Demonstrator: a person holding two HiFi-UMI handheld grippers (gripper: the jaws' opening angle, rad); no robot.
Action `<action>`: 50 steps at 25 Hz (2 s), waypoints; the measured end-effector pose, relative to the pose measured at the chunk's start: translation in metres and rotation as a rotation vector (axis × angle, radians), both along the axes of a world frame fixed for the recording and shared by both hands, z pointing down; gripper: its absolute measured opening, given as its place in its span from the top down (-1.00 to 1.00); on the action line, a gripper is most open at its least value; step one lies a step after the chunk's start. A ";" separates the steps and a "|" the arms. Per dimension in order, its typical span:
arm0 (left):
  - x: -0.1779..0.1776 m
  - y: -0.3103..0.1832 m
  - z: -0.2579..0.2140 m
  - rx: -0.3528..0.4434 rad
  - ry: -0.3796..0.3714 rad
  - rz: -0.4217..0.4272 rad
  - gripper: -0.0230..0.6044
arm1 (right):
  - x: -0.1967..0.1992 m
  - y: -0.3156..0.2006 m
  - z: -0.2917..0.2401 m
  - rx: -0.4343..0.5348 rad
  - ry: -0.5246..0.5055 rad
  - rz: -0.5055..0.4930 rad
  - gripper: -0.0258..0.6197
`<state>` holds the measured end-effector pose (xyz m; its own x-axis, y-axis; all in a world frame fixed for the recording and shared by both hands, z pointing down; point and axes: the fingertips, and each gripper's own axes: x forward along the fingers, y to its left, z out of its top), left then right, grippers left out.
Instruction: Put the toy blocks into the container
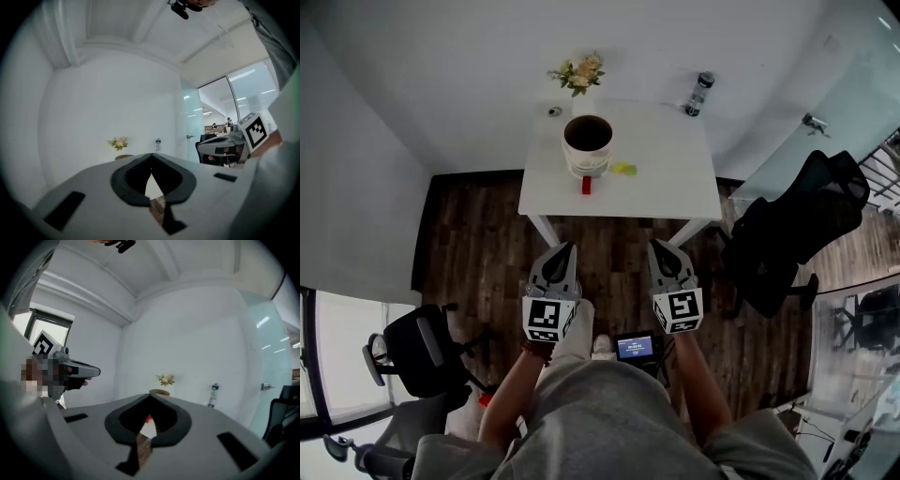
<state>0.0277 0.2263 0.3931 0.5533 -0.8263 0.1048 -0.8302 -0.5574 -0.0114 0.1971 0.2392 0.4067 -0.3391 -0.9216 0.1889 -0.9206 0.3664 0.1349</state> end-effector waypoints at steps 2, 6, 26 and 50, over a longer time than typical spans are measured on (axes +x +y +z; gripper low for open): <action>0.004 -0.028 0.005 -0.007 0.022 0.005 0.91 | 0.001 -0.023 0.006 -0.019 0.019 0.006 0.92; 0.017 -0.079 0.007 0.005 0.024 0.058 0.91 | 0.005 -0.071 0.014 -0.054 0.051 0.015 0.92; -0.024 -0.243 0.035 -0.068 0.020 0.137 0.91 | 0.029 -0.265 0.081 -0.238 0.145 0.151 0.91; -0.018 -0.300 0.095 -0.198 -0.092 0.023 0.91 | 0.077 -0.353 0.296 -0.685 0.100 0.116 0.31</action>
